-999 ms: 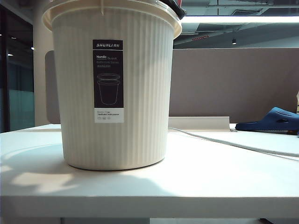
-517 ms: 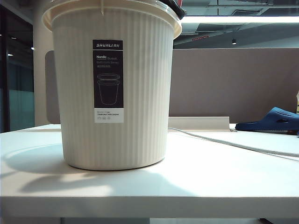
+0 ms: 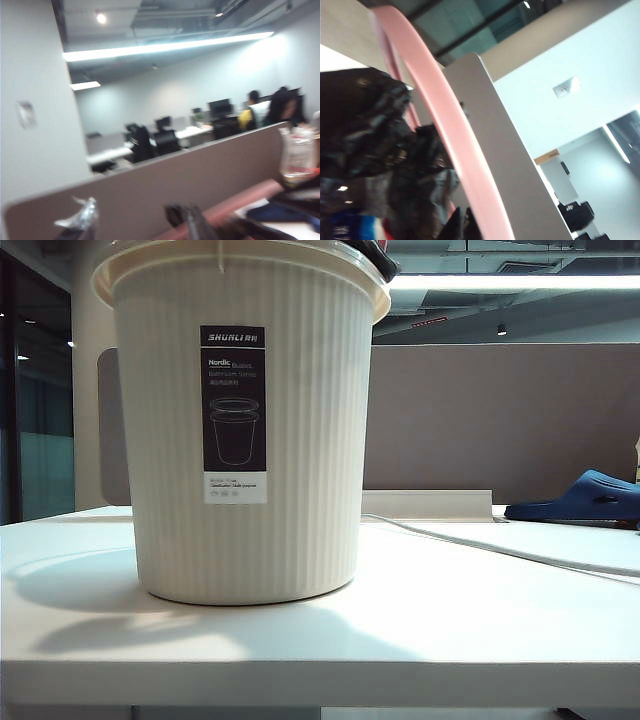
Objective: Open the ring lid of the trash can, pull out the black garbage bag inside, and place it on the table.
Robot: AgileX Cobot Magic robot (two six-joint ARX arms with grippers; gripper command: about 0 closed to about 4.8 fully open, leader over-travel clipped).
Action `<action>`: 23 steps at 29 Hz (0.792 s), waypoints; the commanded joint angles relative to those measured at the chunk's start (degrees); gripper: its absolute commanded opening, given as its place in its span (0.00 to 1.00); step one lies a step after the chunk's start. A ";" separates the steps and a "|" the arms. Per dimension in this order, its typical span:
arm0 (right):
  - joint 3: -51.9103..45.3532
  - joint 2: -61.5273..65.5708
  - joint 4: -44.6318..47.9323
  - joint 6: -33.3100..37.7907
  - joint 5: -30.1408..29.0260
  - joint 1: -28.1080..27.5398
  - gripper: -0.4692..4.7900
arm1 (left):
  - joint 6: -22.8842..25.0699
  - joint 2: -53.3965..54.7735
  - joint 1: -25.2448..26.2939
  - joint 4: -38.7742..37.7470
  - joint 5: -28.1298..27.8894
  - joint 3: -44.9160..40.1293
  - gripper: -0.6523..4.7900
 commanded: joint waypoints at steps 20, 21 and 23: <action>17.99 6.71 -7.19 14.64 -3.37 -4.15 0.08 | -16.35 -11.54 -0.02 -26.77 15.43 -0.11 0.11; 18.34 6.62 -7.93 14.69 -3.37 -4.11 0.08 | -16.26 -11.54 -0.02 -27.96 17.20 -0.22 0.11; 18.43 5.62 -8.66 15.43 -3.39 -4.04 0.08 | -12.57 -11.47 -0.02 -31.12 20.09 -0.55 0.11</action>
